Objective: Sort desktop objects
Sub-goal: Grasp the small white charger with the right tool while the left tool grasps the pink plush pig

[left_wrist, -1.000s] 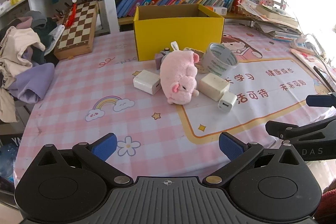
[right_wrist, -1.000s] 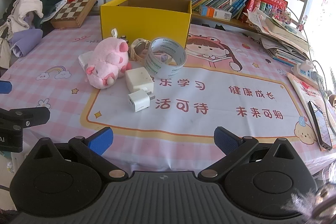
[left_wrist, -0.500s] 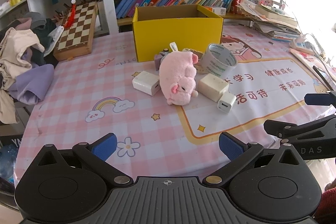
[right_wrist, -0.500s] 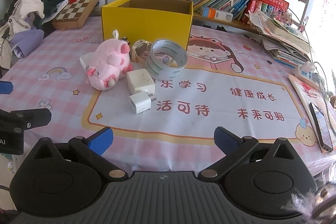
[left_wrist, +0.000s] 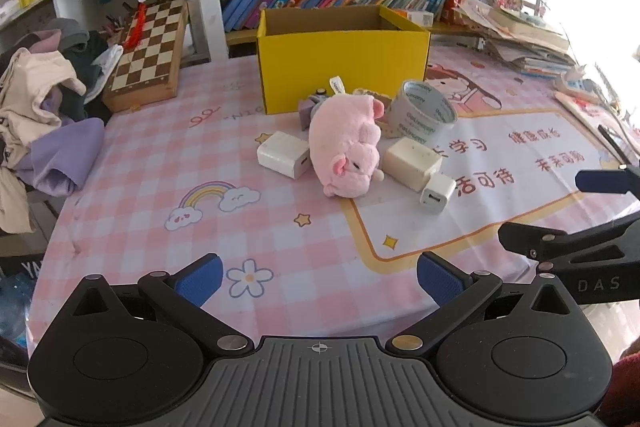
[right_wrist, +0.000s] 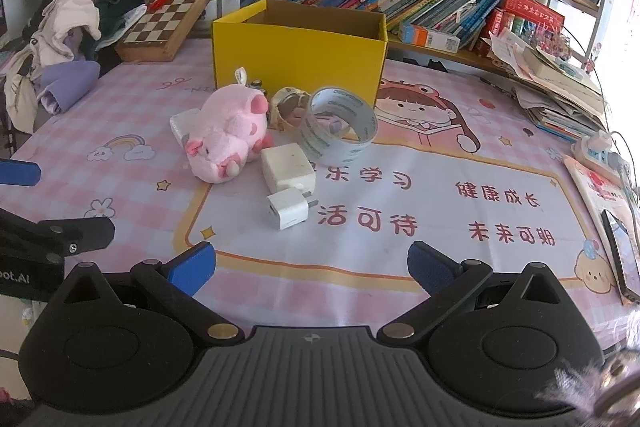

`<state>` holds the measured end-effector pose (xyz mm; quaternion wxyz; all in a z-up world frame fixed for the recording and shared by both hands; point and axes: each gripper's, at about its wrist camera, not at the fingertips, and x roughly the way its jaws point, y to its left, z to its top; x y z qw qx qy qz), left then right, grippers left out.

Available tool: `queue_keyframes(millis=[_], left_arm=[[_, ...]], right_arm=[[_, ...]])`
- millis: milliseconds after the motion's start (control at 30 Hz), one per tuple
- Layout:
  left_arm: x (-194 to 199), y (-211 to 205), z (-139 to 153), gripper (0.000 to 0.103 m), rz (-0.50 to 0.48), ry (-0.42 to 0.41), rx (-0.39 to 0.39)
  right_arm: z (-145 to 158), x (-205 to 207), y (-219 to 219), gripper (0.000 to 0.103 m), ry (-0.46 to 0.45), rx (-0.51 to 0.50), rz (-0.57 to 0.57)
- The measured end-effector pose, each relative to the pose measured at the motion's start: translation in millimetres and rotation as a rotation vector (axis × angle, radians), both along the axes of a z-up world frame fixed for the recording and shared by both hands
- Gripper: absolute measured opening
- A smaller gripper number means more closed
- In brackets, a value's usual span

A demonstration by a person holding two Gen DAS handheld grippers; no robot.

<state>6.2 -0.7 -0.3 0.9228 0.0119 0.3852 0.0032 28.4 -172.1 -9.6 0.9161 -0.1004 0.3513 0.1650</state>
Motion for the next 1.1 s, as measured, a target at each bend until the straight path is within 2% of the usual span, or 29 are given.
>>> queue_keyframes(millis=[367,800,900,1033,1100], left_arm=[[7,6,1,0.103,-0.014,0.006,-0.006],[24,4,-1,0.103,-0.018,0.012,0.010],[29,6,0,0.103,-0.016,0.010,0.000],[36,12,0,0.103,-0.033,-0.010,-0.073],[40,11,-1,0.103,-0.028,-0.014,-0.074]], right_arm=[[2,10,2,0.103,0.027,0.051,0.005],[3,32,4,0.101,0.035,0.063,0.023],[2,41,7,0.101,0.043,0.056,0.039],[0,52,9,0.101,0.057,0.046,0.057],[-2,57,9,0.101,0.066,0.037,0.058]])
